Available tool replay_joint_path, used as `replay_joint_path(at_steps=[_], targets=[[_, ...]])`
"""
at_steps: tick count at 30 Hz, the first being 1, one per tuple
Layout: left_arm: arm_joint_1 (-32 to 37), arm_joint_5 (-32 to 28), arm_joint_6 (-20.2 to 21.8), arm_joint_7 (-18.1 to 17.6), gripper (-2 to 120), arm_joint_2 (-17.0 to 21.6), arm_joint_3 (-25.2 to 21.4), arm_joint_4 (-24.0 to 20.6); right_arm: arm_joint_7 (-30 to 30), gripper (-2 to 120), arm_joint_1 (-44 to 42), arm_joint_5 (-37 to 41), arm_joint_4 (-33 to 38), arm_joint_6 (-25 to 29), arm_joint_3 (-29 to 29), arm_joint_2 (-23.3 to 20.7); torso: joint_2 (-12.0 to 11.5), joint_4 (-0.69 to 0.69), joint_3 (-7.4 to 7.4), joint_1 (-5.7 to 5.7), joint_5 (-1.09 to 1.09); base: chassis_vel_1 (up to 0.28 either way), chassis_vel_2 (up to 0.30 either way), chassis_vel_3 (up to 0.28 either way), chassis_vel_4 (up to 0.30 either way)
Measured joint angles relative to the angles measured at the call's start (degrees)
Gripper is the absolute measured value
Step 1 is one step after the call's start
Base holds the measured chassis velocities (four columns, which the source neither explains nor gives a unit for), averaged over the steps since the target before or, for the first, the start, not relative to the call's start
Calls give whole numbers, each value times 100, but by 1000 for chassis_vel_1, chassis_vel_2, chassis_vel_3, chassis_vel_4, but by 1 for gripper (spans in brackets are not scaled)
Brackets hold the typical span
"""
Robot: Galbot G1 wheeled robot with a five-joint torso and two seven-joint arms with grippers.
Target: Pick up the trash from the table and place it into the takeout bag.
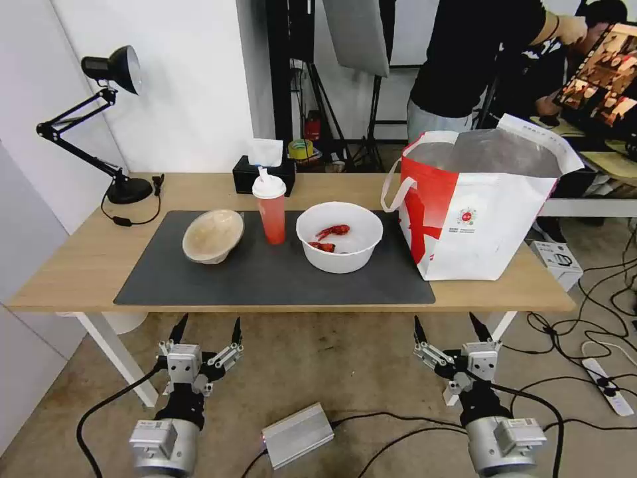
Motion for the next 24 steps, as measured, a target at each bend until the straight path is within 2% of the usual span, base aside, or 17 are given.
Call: replay_joint_path(at_steps=[4,6,7,8,11,13,14,17,18,19,21,22,23,24], targets=[[42,-363,336,-295,100,159,-49,-140,213,100,102,361,120,-321,-38,-344,0,1,0,0,1,0,0,0,0],[77,-681,629,-551,100,296,-91,-253,386,100,178,650,214,-583,-72,-618,0,1,0,0,1,0,0,0,0],[112,-990,913,-793,100,427,-128,-369,573,100,266,969,317,-866,-111,-922,0,1,0,0,1,0,0,0,0],[112,-990,913,-793,100,427,-128,-369,573,100,266,969,317,-866,-111,-922,0,1,0,0,1,0,0,0,0],[187,-1641,1514,-1315,100,705,-208,-606,947,100,432,1592,523,-1431,-189,-1512,0,1,0,0,0,0,0,0,0],[193,-1694,1563,-1358,100,729,-214,-626,989,100,450,1663,545,-1496,-196,-1581,0,1,0,0,0,0,0,0,0],[224,-1981,1828,-1589,100,856,-249,-733,1148,100,519,1932,632,-1735,-229,-1835,0,0,0,0,0,0,0,0,0],[273,-2428,2239,-1947,100,1047,-305,-899,1408,100,638,2368,774,-2127,-280,-2246,0,1,0,0,0,0,0,0,0],[273,-2428,2239,-1947,100,1047,-305,-899,1408,100,638,2368,774,-2127,-280,-2246,0,1,0,0,0,0,0,0,0],[308,-2727,2514,-2185,100,1177,-344,-1009,1589,100,720,2673,874,-2405,-317,-2538,0,0,0,0,1,0,0,0,0],[339,-2994,2759,-2398,100,1289,-377,-1094,1745,100,793,2931,959,-2639,-345,-2785,0,0,0,0,0,0,0,0,0],[369,-3259,3005,-2611,100,1405,-411,-1127,1897,100,859,3194,1044,-2871,-377,-3032,0,1,0,0,1,0,0,0,0],[369,-3259,3005,-2611,100,1405,-411,-1127,1897,100,859,3194,1044,-2871,-377,-3032,0,1,0,0,1,0,0,0,0],[396,-3484,3126,-2761,100,1507,-451,-1134,2009,100,910,3379,1100,-3040,-399,-3211,0,1,0,0,-2,0,0,0,0]])
